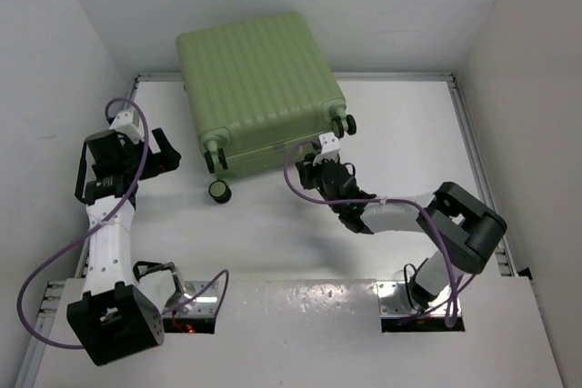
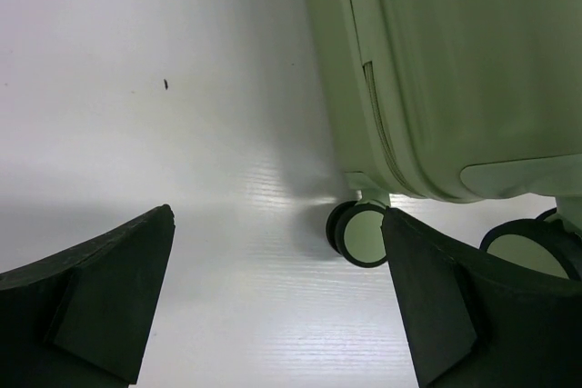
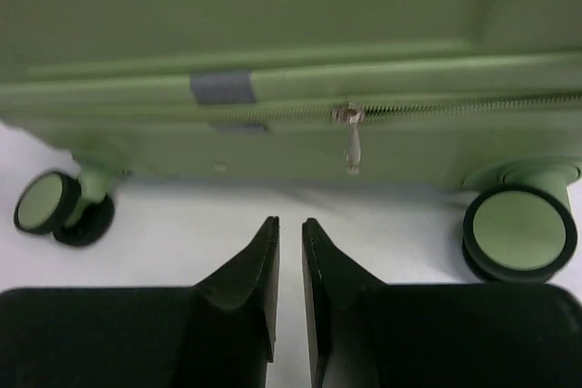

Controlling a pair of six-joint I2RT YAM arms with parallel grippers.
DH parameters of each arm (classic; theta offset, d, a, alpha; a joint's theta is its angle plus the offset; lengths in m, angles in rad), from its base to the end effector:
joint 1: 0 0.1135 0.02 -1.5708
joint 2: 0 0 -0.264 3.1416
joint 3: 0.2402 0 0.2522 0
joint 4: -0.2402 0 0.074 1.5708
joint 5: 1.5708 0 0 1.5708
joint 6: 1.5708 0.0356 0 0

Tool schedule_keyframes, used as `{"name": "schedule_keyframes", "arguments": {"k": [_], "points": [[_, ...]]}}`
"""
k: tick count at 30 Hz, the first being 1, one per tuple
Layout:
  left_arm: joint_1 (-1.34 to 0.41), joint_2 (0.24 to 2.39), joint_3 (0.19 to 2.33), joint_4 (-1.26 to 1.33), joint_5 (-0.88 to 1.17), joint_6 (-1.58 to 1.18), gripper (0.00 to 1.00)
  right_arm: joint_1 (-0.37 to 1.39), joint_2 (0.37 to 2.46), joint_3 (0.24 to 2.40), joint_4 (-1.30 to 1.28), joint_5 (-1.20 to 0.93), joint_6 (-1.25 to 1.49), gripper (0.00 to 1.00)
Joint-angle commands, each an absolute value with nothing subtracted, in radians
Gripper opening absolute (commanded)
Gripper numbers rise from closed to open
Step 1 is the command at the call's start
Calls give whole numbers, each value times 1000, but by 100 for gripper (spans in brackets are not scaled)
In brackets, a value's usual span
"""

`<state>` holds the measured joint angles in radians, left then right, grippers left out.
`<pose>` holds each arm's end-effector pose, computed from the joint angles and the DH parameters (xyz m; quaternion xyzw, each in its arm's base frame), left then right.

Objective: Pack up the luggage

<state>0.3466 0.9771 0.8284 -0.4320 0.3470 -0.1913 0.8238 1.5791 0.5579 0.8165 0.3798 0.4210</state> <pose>0.2047 0.0611 0.2964 -0.1512 0.8574 -0.1152 0.4783 0.2177 0.2157 0.1782 -0.0356 0.7701 0.2424 0.5889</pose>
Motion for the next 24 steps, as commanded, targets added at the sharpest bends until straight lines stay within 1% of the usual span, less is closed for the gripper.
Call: {"name": "schedule_keyframes", "arguments": {"k": [1,5,12,17,24], "points": [[341,942,821,-440,318,-212,100,810,1611,617,974,434,448,15],[331,933,821,-430,318,-212,100,765,1663,600,1051,373,471,15],[331,933,821,-411,296,-190,100,749,1746,644,1094,334,485,20],[331,933,821,-411,285,-178,100,742,1784,673,1111,290,492,20],[331,933,821,-411,267,-169,100,744,1816,695,1109,302,486,20]]}}
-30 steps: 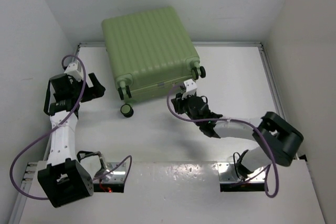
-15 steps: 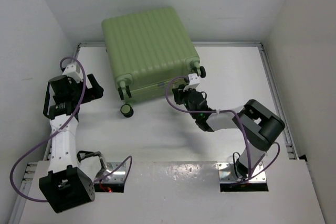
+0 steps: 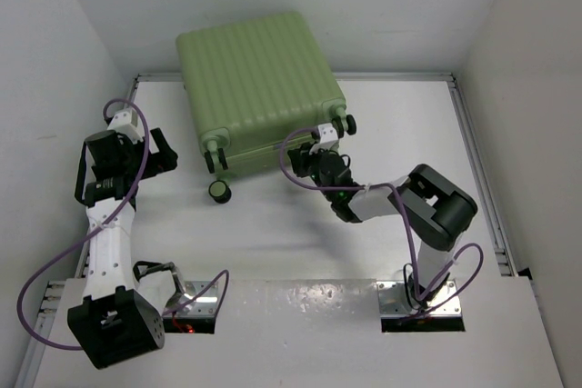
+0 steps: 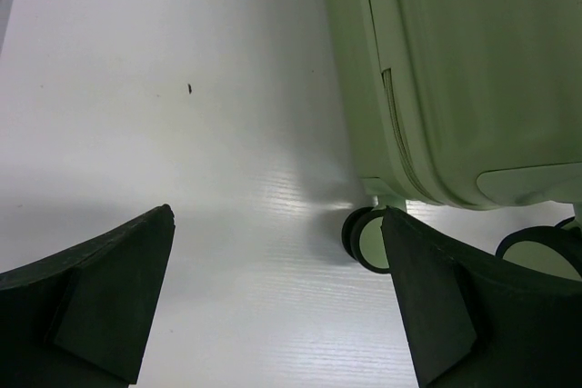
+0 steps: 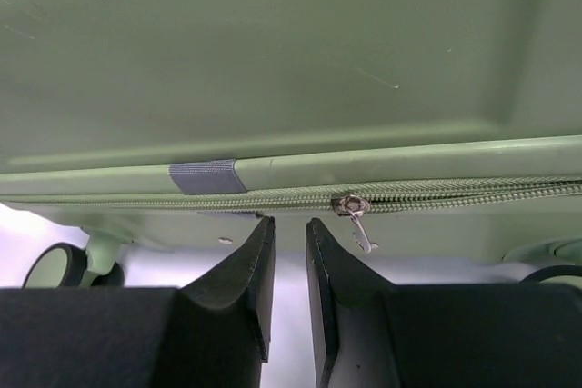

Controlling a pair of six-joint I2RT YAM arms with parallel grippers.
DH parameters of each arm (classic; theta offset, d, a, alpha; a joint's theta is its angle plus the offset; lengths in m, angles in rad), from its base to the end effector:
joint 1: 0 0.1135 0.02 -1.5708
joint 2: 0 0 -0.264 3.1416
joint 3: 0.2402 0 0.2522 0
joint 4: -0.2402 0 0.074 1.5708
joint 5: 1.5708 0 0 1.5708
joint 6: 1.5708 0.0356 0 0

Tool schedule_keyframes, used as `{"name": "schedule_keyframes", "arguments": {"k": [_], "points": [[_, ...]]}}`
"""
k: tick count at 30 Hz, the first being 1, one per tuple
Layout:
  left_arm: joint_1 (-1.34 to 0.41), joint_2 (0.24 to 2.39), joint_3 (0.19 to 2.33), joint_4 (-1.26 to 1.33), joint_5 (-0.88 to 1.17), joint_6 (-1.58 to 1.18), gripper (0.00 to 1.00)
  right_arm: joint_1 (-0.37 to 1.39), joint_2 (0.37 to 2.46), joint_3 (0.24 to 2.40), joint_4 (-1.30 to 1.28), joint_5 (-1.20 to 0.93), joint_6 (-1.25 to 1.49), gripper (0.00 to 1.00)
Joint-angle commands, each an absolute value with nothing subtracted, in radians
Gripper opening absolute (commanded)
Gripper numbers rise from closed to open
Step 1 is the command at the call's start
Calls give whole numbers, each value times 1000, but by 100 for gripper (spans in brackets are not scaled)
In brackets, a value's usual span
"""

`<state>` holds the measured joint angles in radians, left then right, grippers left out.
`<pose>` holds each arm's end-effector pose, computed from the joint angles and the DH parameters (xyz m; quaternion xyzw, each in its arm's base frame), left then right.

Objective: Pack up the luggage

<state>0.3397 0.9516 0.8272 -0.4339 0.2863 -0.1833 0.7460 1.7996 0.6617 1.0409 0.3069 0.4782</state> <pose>0.2004 0.0602 0.3003 -0.1570 0.8541 -0.0869 0.4882 0.2603 0.2259 0.1630 0.0041 0.7390 0.2889 0.6086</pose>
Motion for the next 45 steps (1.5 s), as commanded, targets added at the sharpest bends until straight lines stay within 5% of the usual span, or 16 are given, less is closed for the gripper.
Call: {"name": "schedule_keyframes", "arguments": {"k": [1,7,15,30,32,33,34,36,45], "points": [[331,933,821,-411,267,-169,100,744,1824,699,1108,305,486,20],[331,933,811,-411,267,-160,100,738,1835,715,1101,310,468,20],[331,933,802,-402,258,-150,100,729,1842,712,1114,302,443,0],[331,951,784,-365,258,-141,100,663,1744,551,1147,203,387,0],[331,951,784,-365,258,-141,100,661,1733,545,1141,170,399,11],[331,951,775,-365,258,-141,100,667,1729,545,1141,158,403,22],[331,951,775,-365,258,-141,100,667,1724,540,1143,143,403,45],[331,951,775,-365,267,-141,100,670,1723,543,1144,120,408,60],[331,951,775,-356,267,-141,100,672,1776,601,1146,166,354,54]]}}
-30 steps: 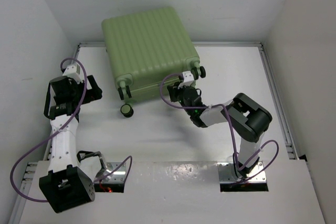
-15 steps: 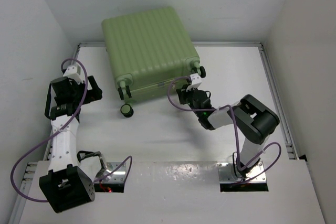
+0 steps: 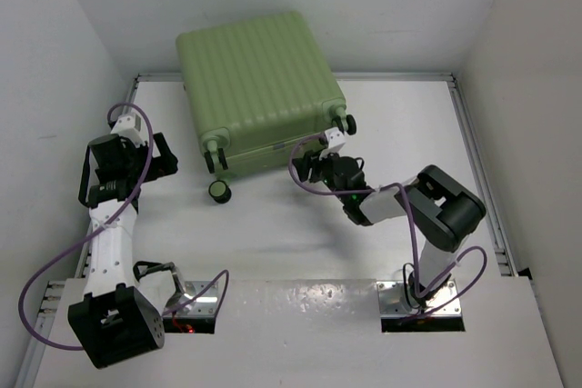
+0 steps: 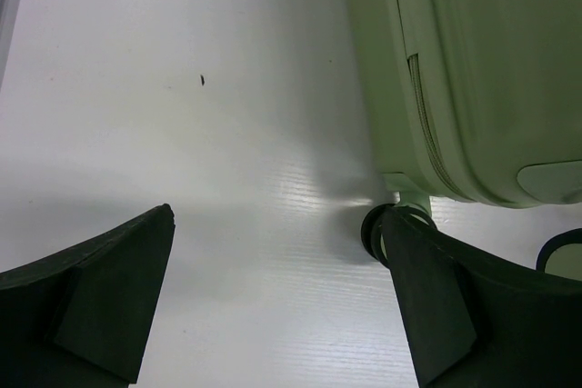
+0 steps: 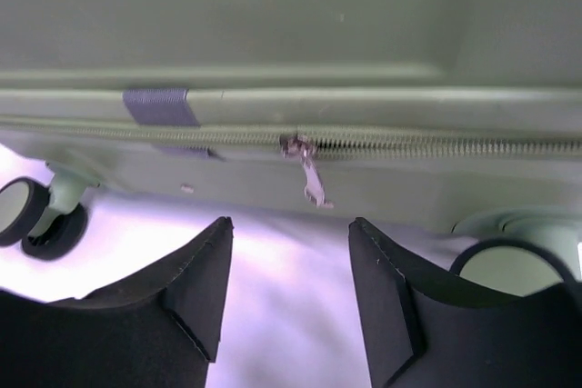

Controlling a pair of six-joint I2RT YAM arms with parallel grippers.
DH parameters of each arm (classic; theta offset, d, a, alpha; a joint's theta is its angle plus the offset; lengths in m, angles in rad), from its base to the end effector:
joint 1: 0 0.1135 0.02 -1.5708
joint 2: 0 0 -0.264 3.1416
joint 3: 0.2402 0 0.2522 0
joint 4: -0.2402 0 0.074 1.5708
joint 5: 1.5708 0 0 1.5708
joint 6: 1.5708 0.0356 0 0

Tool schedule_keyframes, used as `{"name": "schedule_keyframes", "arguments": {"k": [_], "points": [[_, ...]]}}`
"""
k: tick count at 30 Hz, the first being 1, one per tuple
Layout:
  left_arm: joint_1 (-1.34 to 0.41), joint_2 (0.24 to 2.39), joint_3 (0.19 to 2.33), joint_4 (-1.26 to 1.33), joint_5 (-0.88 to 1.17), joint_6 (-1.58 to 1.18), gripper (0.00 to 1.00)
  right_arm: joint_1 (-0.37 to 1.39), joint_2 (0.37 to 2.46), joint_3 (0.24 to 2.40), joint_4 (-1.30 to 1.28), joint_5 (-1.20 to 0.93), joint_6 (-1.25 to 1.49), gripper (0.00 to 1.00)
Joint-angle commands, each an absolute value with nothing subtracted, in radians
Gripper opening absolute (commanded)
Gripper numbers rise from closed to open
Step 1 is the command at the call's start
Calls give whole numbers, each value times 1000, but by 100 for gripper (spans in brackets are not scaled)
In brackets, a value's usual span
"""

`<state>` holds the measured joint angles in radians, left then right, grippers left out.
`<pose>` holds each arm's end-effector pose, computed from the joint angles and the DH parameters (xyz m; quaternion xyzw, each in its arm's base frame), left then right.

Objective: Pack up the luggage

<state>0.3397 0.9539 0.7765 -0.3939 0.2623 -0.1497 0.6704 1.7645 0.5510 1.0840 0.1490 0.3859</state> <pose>0.2012 0.0613 0.2861 -0.1500 0.8594 -0.0692 0.4838 0.2548 0.1953 0.1500 -0.0576 0.7487 0.2833 0.5966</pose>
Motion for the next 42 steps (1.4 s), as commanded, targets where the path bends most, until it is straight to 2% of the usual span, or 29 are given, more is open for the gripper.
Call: {"name": "schedule_keyframes", "arguments": {"k": [1,6,14,17,20,21,24,27,31,38,42], "points": [[331,960,775,-356,267,-141,100,664,1784,609,1143,166,354,54],[331,960,775,-347,267,-141,100,661,1810,647,1129,192,328,58],[331,979,775,-337,267,-141,100,657,1856,710,1098,213,324,56],[331,979,775,-337,267,-141,100,652,1874,733,1091,213,325,48],[331,979,784,-337,267,-141,100,650,1885,741,1111,210,321,34],[331,979,784,-337,267,-141,100,650,1887,745,1118,212,321,26],[331,979,784,-337,267,-141,100,649,1881,739,1134,210,324,17],[331,979,802,-348,267,-132,100,649,1861,726,1155,204,325,13],[340,979,802,-357,276,-132,100,644,1832,695,1203,164,298,0],[341,979,824,-394,333,-89,100,644,1806,657,1255,112,268,0],[350,968,920,-510,513,-8,98,646,1793,652,1243,141,253,0]]}}
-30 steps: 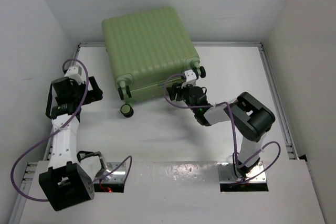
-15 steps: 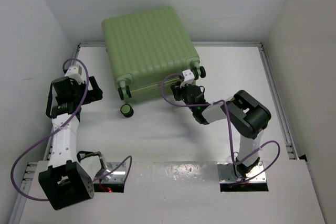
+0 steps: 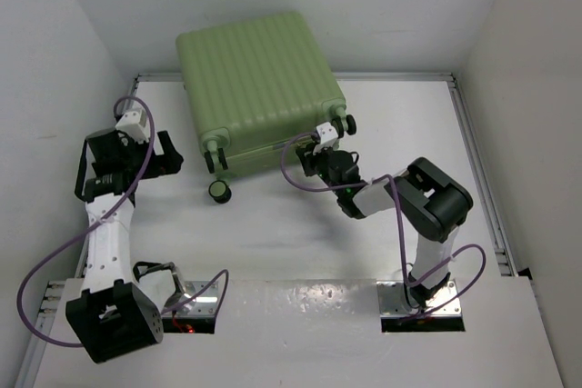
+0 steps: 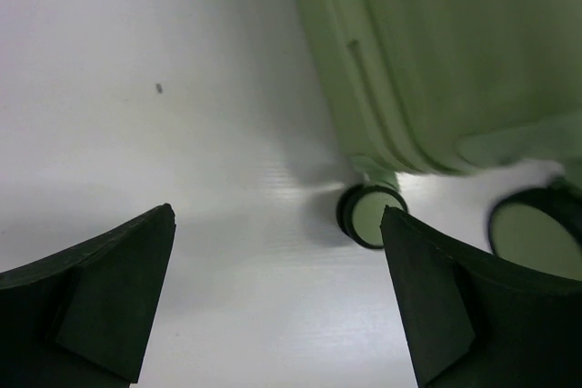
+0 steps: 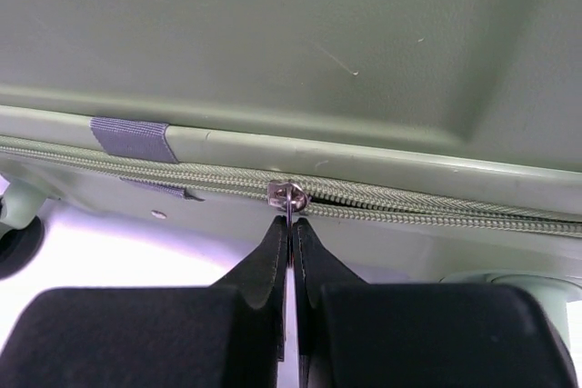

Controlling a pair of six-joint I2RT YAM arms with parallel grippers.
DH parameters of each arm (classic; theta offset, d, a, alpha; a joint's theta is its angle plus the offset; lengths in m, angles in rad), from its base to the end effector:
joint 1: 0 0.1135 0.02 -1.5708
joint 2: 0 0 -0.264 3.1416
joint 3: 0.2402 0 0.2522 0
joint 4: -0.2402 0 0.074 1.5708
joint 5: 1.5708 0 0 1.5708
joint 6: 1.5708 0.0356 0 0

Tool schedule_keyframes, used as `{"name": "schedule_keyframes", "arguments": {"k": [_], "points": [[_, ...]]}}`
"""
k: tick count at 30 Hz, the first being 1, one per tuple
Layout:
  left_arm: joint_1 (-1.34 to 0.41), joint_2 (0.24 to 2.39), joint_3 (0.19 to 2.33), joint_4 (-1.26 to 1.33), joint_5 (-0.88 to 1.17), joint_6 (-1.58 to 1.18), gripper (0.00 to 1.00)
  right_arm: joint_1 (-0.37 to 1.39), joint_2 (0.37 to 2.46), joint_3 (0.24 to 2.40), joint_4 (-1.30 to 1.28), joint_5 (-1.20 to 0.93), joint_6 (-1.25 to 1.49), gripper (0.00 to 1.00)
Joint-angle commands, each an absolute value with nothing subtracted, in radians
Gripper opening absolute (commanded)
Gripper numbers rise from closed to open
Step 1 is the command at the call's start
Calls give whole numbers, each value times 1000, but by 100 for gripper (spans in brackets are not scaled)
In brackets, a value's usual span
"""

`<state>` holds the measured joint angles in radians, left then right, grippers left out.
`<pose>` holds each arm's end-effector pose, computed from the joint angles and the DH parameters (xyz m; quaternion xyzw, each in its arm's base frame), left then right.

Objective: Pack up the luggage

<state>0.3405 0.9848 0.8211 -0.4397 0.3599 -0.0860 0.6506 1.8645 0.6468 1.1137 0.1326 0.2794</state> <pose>0.2057 0.0596 0.2918 -0.1030 0.8689 -0.0991 0.4740 0.2783 0.2059 0.1458 -0.0932 0.7367 0.2555 0.6191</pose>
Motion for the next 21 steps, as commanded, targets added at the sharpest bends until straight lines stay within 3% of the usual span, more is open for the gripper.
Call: {"name": "schedule_keyframes", "arguments": {"k": [1,8,16,21], "points": [[350,968,942,-538,543,3,98,647,1792,652,1236,146,252,0],[287,1017,1183,-775,660,-54,96,658,1793,661,1223,179,225,0],[10,1091,1206,-818,488,-289,88,664,1818,689,1187,183,218,0],[-48,1153,1218,-796,344,-365,88,661,1825,698,1175,189,218,0]]}}
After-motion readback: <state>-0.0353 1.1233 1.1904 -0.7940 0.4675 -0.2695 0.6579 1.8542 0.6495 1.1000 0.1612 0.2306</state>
